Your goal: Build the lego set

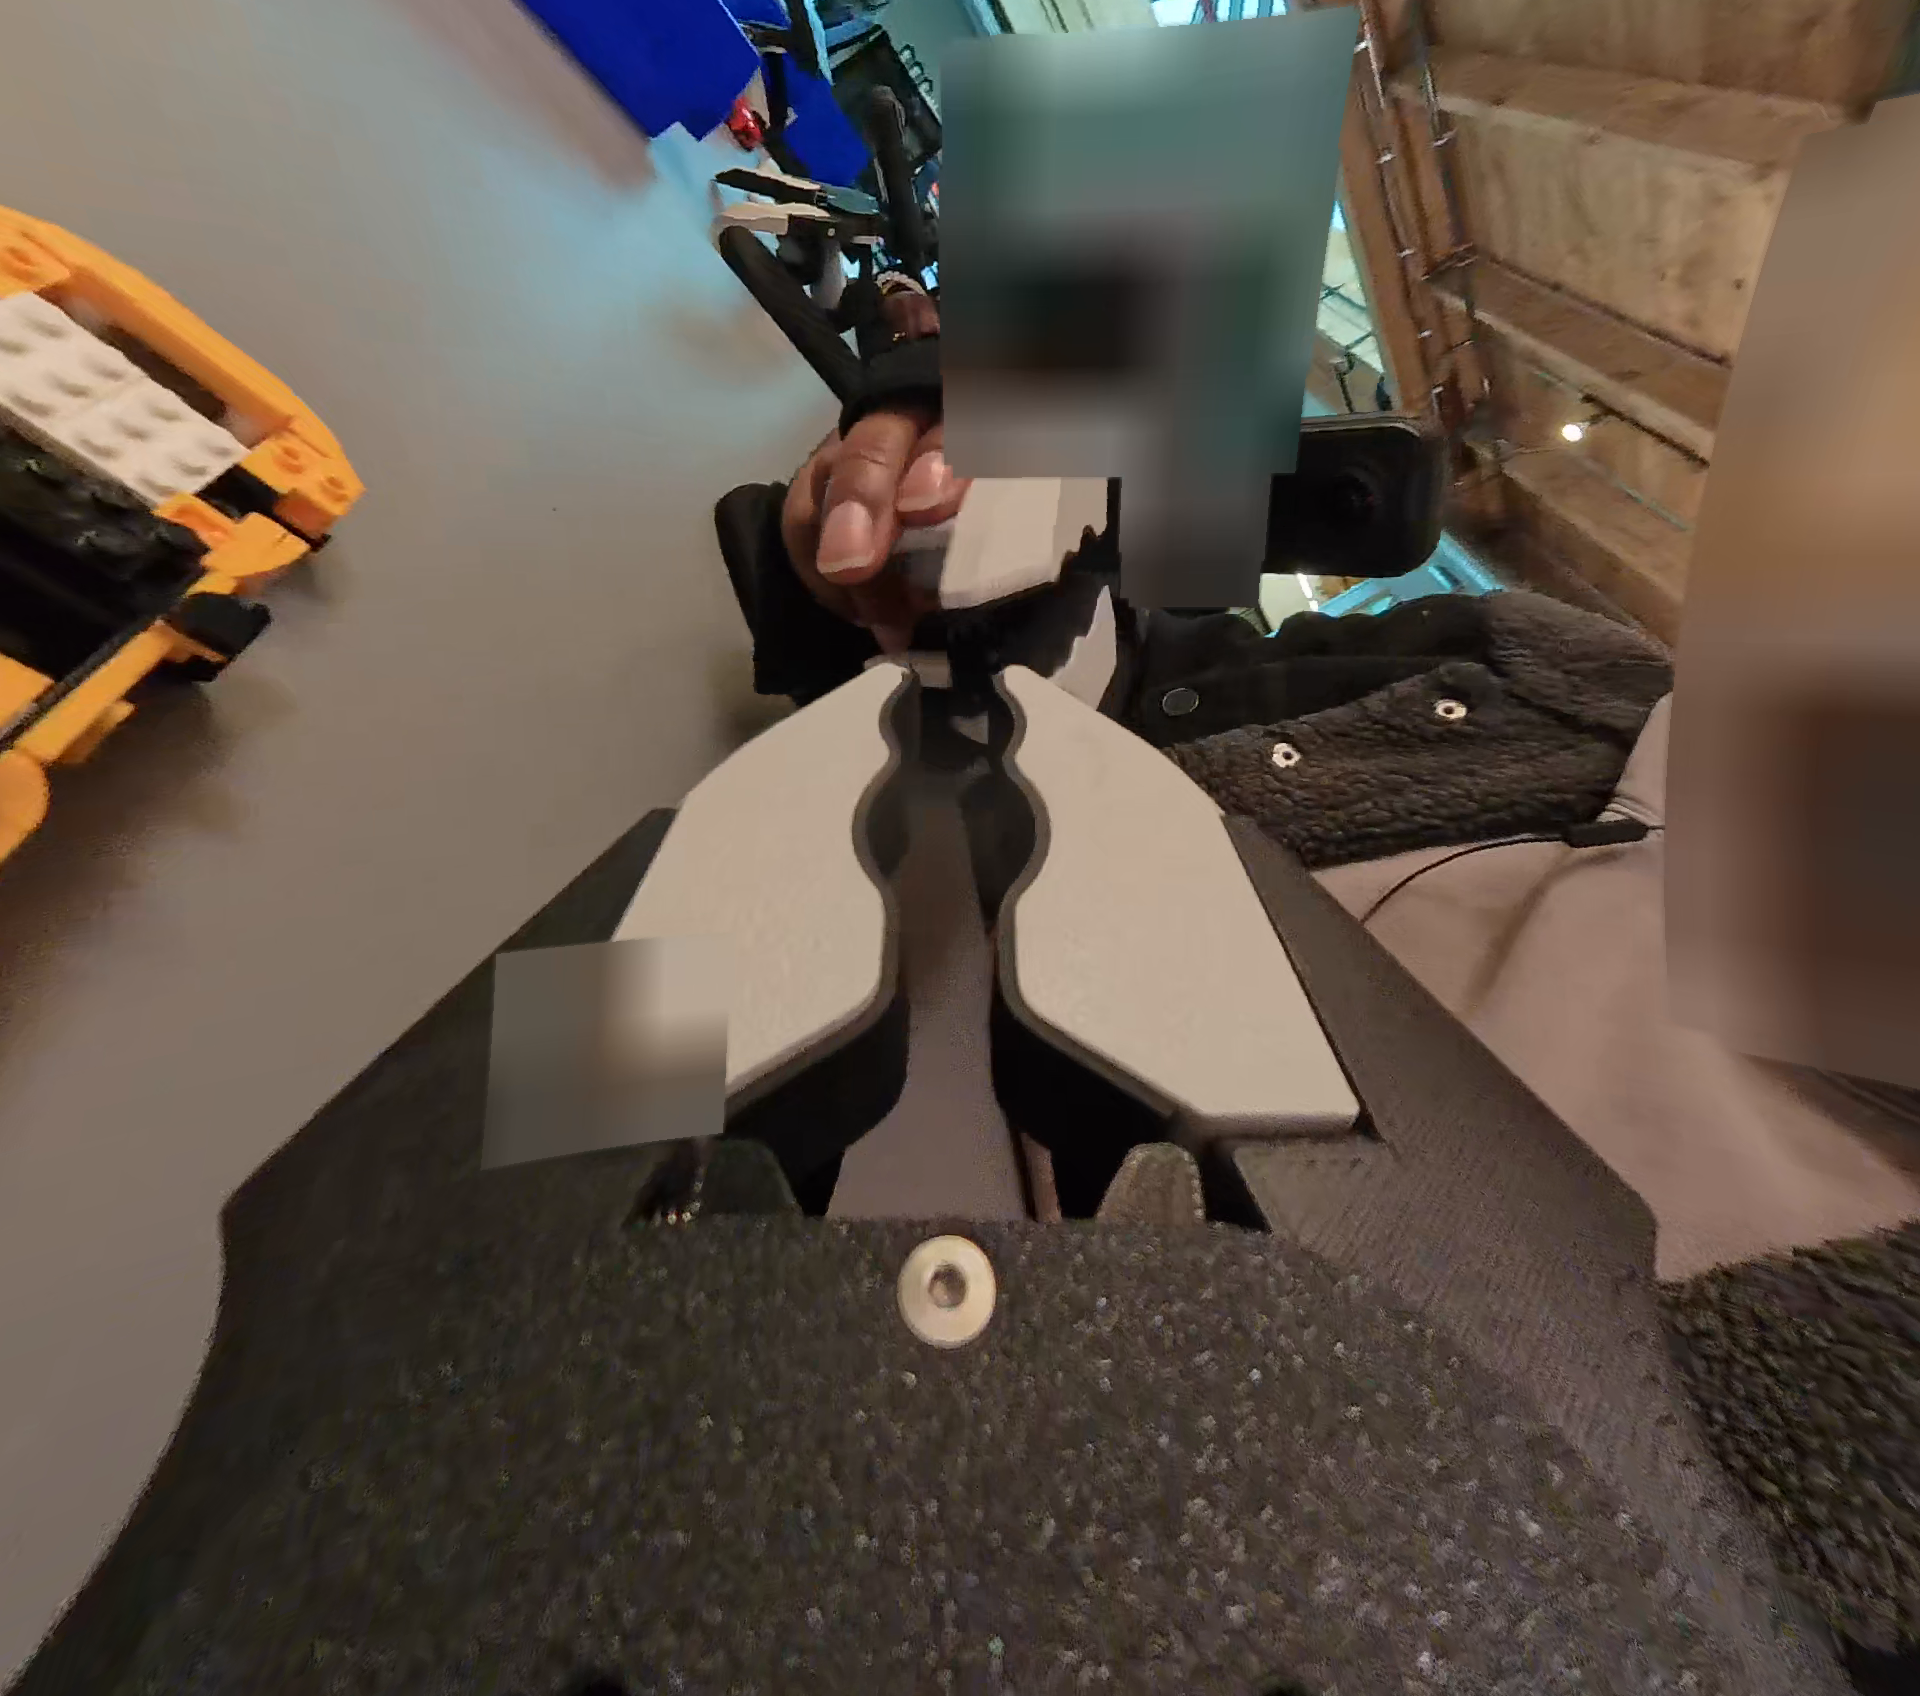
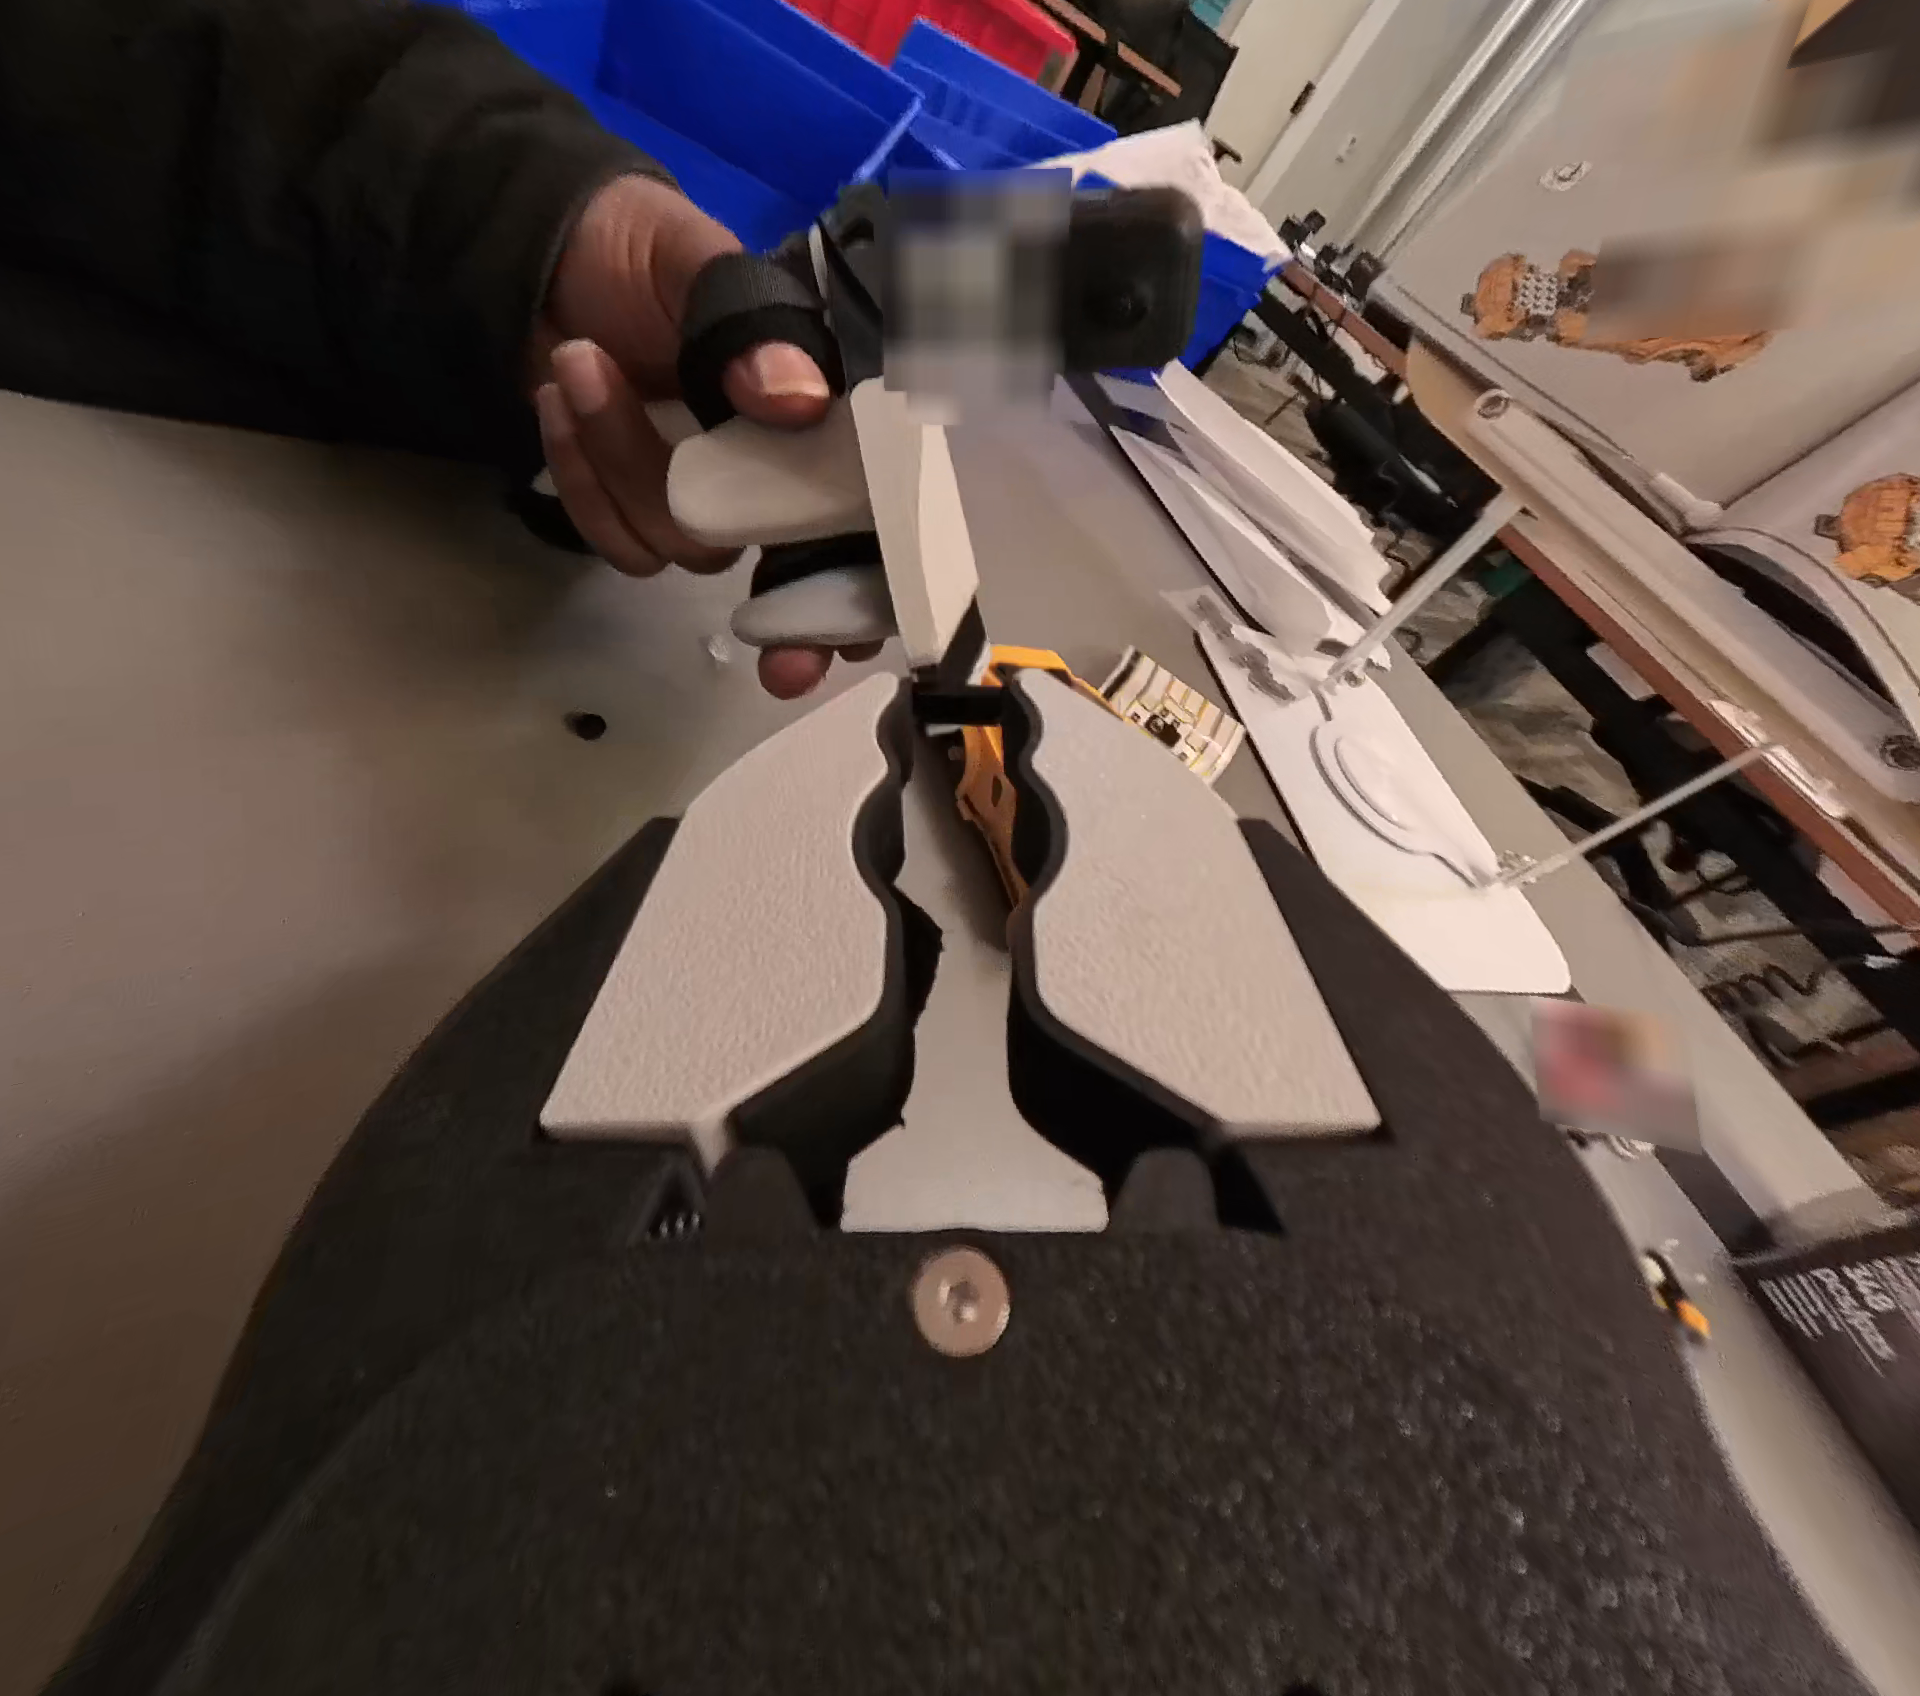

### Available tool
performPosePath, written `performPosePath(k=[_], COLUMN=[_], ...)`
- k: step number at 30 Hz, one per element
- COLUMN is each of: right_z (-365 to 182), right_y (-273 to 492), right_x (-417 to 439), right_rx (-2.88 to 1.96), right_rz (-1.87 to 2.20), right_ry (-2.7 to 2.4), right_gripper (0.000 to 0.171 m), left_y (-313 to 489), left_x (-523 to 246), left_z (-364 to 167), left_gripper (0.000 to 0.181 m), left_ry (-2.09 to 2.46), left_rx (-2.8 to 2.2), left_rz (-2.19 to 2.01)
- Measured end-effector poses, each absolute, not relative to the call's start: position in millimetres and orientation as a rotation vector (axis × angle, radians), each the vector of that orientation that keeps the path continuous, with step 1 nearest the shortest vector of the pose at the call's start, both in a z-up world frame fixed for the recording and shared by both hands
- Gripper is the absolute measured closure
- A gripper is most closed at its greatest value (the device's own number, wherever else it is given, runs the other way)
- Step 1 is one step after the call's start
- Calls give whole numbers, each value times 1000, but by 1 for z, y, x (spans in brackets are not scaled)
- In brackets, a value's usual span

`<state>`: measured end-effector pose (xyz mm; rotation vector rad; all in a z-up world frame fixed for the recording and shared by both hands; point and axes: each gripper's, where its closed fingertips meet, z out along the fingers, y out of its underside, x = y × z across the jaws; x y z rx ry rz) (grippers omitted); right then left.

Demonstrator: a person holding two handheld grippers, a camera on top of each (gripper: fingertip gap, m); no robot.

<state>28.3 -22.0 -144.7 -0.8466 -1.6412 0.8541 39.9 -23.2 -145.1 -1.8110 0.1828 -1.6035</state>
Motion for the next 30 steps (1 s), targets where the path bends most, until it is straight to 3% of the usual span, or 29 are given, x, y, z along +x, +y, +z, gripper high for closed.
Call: performPosePath(k=[12,25,30], right_z=[-155,-156,-170], right_y=[-28,-40,-39], right_x=[26,39,39], right_rx=[-829,-785,-811], right_rz=[816,1051,1010], right_ry=[-1678,-1740,-1813], right_gripper=[156,155,154], left_y=[-29,-46,-45], left_x=[41,48,45], left_z=[-153,-146,-169], left_gripper=[179,181,180], left_ry=[229,292,430], left_rx=[-1893,-1834,-2015], left_rz=[-1510,-1756,-1444])
